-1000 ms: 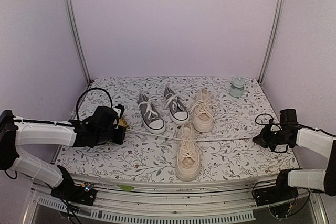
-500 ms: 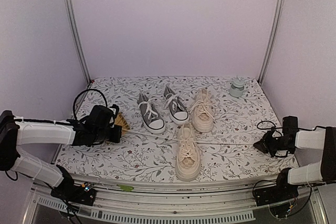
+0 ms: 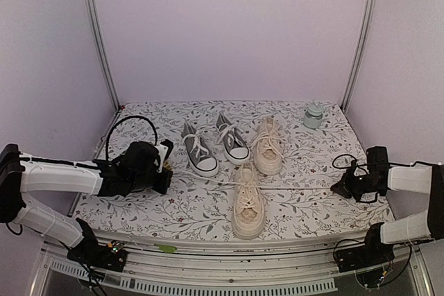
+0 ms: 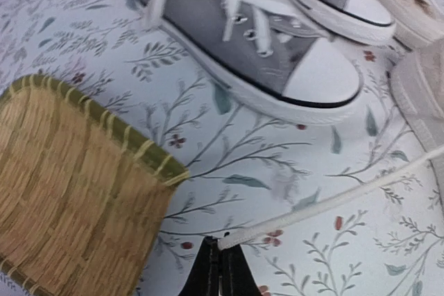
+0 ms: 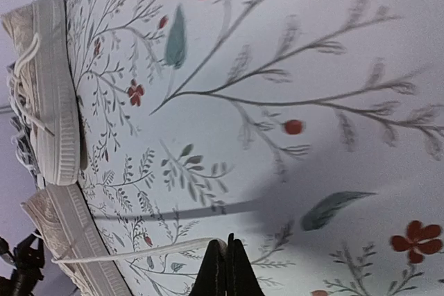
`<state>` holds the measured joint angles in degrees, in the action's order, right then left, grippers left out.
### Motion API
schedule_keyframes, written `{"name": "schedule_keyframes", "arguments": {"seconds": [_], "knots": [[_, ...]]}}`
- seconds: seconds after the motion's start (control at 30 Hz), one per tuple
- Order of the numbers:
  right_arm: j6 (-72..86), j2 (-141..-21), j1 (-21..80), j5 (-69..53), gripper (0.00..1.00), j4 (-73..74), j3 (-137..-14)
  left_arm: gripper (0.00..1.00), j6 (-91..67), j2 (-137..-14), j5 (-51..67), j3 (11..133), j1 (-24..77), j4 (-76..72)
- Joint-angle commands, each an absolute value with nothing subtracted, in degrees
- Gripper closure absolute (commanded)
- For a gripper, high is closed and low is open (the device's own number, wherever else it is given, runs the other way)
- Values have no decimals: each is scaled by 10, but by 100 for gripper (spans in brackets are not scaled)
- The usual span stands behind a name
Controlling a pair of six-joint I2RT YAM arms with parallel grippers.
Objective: Tie the shoes
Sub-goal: Pull the half-tied shoelace from the shoe, then place the half-tied shoelace at the center of the board.
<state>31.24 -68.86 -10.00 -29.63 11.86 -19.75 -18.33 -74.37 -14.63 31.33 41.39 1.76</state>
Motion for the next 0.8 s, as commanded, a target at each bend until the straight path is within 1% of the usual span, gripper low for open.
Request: {"name": "schedule_keyframes", "arguments": {"seconds": [0.0,0.13,0.23,0.3,0.4,0.43,0.47,0.5,0.53,0.57,0.6,0.63,0.7,0.77], "knots": [[308,-713,55,-234,99,150,-281,100,-63,-745,-163,367,506,-57],[297,-759,190,-217,99,201,-358,100,40,-715,-97,386,553,-155],[276,-803,289,-232,99,249,-405,100,81,-708,-42,404,579,-220],[264,-836,338,-251,99,283,-425,100,94,-716,-17,419,589,-252],[242,-868,381,-284,99,346,-444,100,118,-740,-21,447,599,-261],[221,-872,389,-296,97,369,-451,100,124,-746,-19,453,601,-265],[205,-872,393,-299,91,388,-462,100,128,-751,-16,458,603,-273],[192,-867,395,-295,76,407,-476,100,130,-754,-15,460,605,-284],[171,-856,397,-283,63,419,-494,100,131,-757,-11,460,606,-295],[159,-845,396,-263,55,423,-512,100,131,-759,-6,461,606,-306],[144,-825,397,-236,49,415,-538,100,132,-761,-3,460,607,-315],[126,-813,397,-221,46,399,-555,100,134,-763,-2,459,608,-323],[101,-799,398,-211,36,331,-573,100,140,-765,-3,456,608,-335],[69,-796,410,-220,33,235,-572,100,146,-768,-1,458,609,-339]]}}
